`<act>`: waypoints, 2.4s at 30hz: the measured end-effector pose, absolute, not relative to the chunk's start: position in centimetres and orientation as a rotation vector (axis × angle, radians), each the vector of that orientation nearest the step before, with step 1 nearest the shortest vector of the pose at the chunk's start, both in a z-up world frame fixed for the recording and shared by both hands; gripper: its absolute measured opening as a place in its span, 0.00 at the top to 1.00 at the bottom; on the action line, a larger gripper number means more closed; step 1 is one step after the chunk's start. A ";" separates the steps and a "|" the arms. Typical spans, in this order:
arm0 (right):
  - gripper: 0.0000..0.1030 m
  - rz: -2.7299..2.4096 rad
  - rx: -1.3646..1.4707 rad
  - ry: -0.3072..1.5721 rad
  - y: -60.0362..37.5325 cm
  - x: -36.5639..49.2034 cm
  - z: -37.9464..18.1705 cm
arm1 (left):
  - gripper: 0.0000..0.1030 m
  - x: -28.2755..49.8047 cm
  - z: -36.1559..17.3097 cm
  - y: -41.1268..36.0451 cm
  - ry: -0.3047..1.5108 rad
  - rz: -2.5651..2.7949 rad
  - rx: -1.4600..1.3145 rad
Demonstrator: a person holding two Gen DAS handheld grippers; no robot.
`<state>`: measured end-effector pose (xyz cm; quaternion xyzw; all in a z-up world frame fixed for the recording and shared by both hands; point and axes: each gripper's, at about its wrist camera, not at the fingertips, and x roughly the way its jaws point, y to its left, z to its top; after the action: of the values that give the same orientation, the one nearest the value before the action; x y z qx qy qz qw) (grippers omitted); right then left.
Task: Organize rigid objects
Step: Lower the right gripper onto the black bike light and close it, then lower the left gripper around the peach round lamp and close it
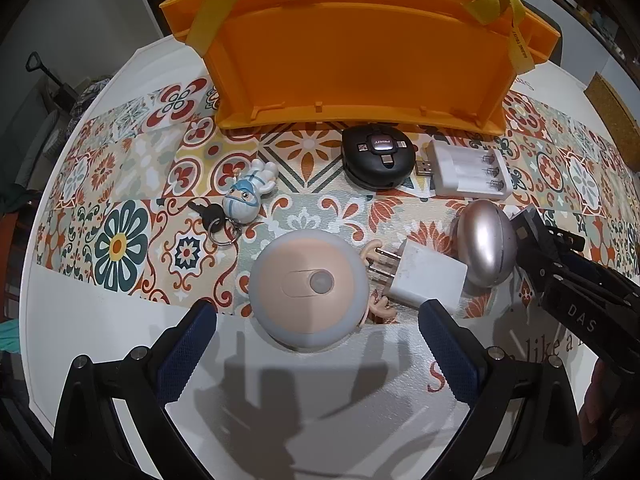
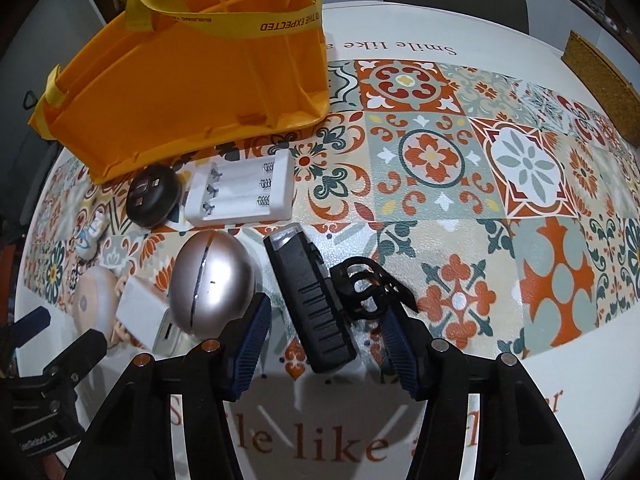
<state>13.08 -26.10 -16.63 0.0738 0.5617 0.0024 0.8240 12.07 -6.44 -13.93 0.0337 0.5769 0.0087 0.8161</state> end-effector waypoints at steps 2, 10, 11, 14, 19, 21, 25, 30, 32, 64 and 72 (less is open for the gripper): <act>0.54 0.006 0.153 1.186 -26.1 13.3 -16.7 | 0.00 12.1 -14.0 -6.4 1.231 0.021 0.070; 0.63 0.004 0.160 1.172 -26.1 12.9 -16.6 | 0.00 11.7 -14.0 -5.9 1.226 0.014 0.060; 0.64 0.002 0.165 1.171 -26.1 12.5 -16.5 | 0.00 11.6 -14.0 -5.8 1.226 0.010 0.056; 0.64 0.001 0.179 1.173 -26.1 11.8 -16.1 | 0.00 11.4 -14.0 -5.4 1.229 -0.003 0.034; 0.64 -0.002 0.187 1.154 -25.9 10.8 -14.6 | 0.00 11.2 -14.0 -4.5 1.236 -0.008 0.000; 0.64 0.003 0.182 1.142 -25.8 10.6 -14.0 | 0.00 11.3 -14.4 -4.1 1.246 0.000 -0.002; 0.64 0.015 0.200 1.138 -25.9 10.2 -13.4 | 0.00 11.6 -14.8 -3.7 1.260 0.005 -0.024; 0.64 0.008 0.214 1.143 -26.1 10.0 -13.2 | 0.00 12.3 -14.7 -3.7 1.241 0.017 -0.027; 0.64 0.007 0.215 1.147 -26.0 10.1 -13.3 | 0.00 12.6 -14.8 -3.9 1.232 0.017 -0.020; 0.63 0.030 0.202 1.179 -25.5 10.6 -13.8 | 0.05 13.9 -18.0 -3.0 1.301 0.010 -0.010; 0.63 0.012 0.205 1.182 -25.9 10.7 -13.9 | 0.10 14.1 -18.5 -3.1 1.281 0.001 0.007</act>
<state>10.67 -25.92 -13.93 0.0964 0.5560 0.0055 0.8256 14.13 -3.09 -18.46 0.0032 0.5975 0.0004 0.8019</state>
